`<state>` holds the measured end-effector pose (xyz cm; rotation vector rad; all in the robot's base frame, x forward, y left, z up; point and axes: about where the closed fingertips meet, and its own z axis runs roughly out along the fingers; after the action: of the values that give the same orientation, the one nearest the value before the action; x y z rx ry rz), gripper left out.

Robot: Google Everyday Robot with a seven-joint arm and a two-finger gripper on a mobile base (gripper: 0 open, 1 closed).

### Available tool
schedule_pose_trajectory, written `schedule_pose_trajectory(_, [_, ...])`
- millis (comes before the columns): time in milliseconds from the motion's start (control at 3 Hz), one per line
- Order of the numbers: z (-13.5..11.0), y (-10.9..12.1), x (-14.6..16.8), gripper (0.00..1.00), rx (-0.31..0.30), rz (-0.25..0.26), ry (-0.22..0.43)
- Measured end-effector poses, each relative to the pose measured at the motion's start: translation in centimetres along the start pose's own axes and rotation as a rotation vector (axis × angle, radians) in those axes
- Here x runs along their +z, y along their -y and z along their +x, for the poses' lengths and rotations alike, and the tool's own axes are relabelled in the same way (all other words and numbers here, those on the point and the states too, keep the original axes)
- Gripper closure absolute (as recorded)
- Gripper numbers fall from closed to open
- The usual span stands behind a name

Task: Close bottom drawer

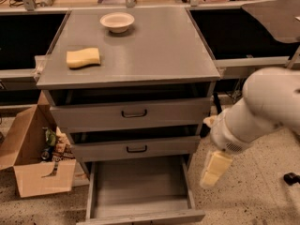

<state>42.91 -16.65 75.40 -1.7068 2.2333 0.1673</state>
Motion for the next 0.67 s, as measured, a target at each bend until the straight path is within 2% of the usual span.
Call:
schedule_pose_trajectory(333, [0.9, -3.0, 7.8, 0.00, 0.004, -0.034, 0.026])
schedule_pose_trajectory(667, [1.2, -4.8, 13.3, 0.00, 0.019, -0.039, 0.068])
